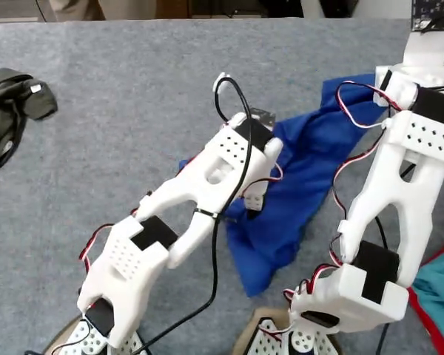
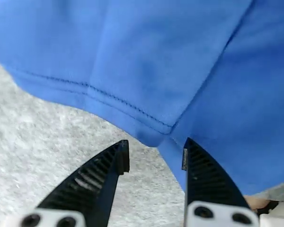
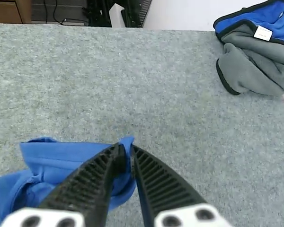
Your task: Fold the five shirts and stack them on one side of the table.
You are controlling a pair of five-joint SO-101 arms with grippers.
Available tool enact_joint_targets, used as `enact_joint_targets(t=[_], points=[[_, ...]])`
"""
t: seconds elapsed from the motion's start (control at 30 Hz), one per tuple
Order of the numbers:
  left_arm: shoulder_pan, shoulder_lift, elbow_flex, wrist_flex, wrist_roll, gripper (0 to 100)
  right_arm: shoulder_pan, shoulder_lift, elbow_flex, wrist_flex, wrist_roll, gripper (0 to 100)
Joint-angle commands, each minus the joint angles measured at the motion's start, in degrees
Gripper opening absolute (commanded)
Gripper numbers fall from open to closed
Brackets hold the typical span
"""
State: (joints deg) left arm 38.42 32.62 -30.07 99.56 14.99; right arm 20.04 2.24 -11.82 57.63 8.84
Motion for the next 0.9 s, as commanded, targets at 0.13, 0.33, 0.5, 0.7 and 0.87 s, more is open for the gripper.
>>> enact_joint_targets(t=[0.13, 0.33, 0.5, 0.7, 0.87], points=[[-1.6, -3.5, -2.1, -1.3, -10.1, 19, 0.9, -0.2, -0.1, -2.9, 0.4, 0.5], [-2.2, -3.5, 3.0, -1.3, -17.6, 19, 0.9, -0.2, -0.2, -3.2, 0.3, 0.5], [-2.0, -3.5, 7.0, -6.0, -18.4, 19, 0.9, -0.3, -0.2, -3.2, 0.3, 0.5], [-2.5, -3.6, 9.8, -12.4, -18.4, 19, 0.9, -0.5, -0.2, -3.3, 0.3, 0.5], [-2.0, -3.6, 9.4, -12.7, -18.3, 19, 0.9, -0.6, -0.2, -3.3, 0.3, 0.5]])
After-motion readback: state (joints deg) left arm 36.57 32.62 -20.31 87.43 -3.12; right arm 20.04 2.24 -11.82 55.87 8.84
